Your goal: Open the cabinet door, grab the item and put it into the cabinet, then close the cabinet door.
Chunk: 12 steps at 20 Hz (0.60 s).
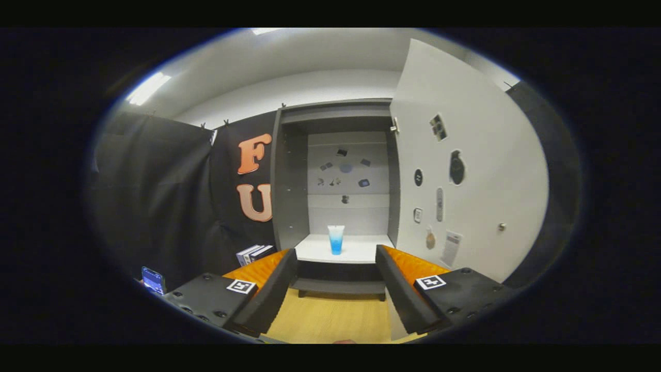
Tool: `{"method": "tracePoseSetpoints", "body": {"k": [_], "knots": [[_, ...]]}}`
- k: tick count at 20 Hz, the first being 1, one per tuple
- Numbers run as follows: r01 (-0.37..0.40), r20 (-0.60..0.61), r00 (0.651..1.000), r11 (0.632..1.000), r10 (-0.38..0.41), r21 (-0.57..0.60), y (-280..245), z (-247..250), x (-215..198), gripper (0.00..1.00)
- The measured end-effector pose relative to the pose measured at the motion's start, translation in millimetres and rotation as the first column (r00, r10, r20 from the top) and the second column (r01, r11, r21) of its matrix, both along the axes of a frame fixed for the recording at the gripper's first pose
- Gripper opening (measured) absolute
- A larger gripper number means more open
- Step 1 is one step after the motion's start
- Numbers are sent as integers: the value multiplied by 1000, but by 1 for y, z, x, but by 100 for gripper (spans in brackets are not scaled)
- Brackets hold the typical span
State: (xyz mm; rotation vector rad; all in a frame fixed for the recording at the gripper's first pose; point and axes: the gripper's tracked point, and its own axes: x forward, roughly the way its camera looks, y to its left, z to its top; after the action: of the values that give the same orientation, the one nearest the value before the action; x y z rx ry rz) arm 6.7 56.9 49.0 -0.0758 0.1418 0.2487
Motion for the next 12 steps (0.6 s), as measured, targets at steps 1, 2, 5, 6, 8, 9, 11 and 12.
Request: {"method": "tracePoseSetpoints", "body": {"k": [1,2,5,6,8,9,11,12], "knots": [[21,6,1000,1000,-21,9,-15,4,-12,97],[46,5,999,999,-46,11,-32,6,-22,97],[128,22,992,992,-128,-2,-83,17,-48,97],[137,32,990,991,-137,5,-94,20,-54,97],[195,45,980,981,-196,14,-121,25,-66,95],[225,57,972,974,-226,24,-138,32,-74,96],[287,86,954,957,-289,34,-172,45,-83,97],[331,102,938,943,-333,32,-192,50,-82,96]]}}
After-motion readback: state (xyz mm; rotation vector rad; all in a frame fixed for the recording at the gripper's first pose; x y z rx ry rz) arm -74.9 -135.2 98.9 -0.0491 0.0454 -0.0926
